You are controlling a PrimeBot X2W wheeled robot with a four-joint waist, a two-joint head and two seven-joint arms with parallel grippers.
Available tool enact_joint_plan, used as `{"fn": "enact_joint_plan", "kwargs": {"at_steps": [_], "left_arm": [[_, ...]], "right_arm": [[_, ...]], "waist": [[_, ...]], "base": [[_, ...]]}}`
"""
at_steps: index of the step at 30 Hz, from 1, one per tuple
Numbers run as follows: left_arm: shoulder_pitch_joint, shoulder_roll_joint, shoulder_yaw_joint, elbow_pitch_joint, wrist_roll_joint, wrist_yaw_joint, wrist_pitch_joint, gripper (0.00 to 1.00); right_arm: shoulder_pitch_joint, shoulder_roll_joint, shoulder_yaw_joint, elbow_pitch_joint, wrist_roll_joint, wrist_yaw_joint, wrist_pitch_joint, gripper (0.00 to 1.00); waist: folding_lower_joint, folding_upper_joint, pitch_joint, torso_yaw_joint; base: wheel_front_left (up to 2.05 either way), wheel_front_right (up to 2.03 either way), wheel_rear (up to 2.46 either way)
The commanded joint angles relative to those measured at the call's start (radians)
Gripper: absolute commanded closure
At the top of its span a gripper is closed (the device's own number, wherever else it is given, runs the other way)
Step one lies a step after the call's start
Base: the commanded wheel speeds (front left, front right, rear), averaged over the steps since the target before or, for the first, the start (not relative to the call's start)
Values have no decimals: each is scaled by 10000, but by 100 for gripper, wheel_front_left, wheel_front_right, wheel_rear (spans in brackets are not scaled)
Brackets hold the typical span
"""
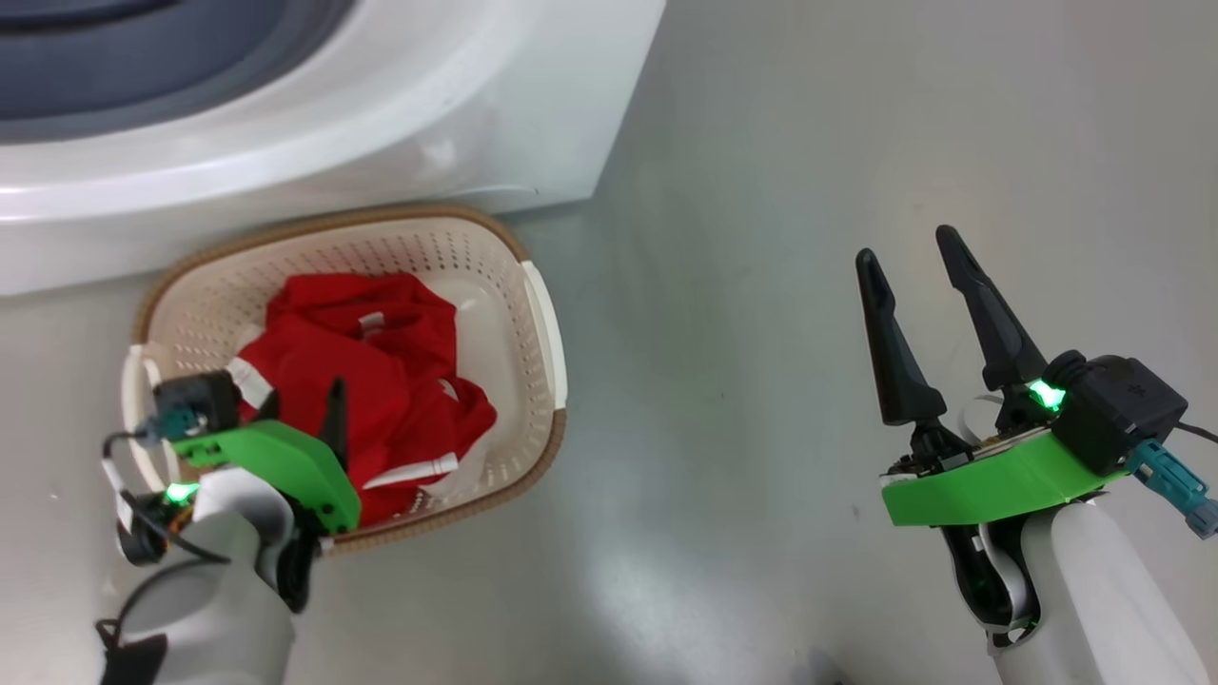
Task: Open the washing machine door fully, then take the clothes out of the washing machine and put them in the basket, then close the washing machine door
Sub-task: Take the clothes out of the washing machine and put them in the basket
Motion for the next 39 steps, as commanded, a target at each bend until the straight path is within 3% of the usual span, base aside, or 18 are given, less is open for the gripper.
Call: {"fn": "enact_joint_plan", "kwargs": {"at_steps": [1, 13, 24, 39], "left_arm": [[421, 224, 131, -180, -75, -44, -207, 0], [1061, 57, -77, -1594, -282, -68, -648, 0], [2587, 44, 518, -4768, 348, 330, -659, 0], [4792, -142, 989, -8530, 1275, 444, -660, 0]], "right_arm": [[261, -37, 148, -183, 56, 62, -63, 0], [604, -37, -191, 11, -261, 62, -63, 0], [988, -37, -533, 142, -372, 62, -63, 0], [1629, -37, -881, 223, -487, 62, -63, 0]], "waist": [[0, 0, -357, 214], [0, 0, -1568, 788], [0, 0, -2724, 966], [0, 0, -4073, 1158]], "base": [[0, 0, 0], [0, 0, 0], [0, 0, 0], [0, 0, 0]]}}
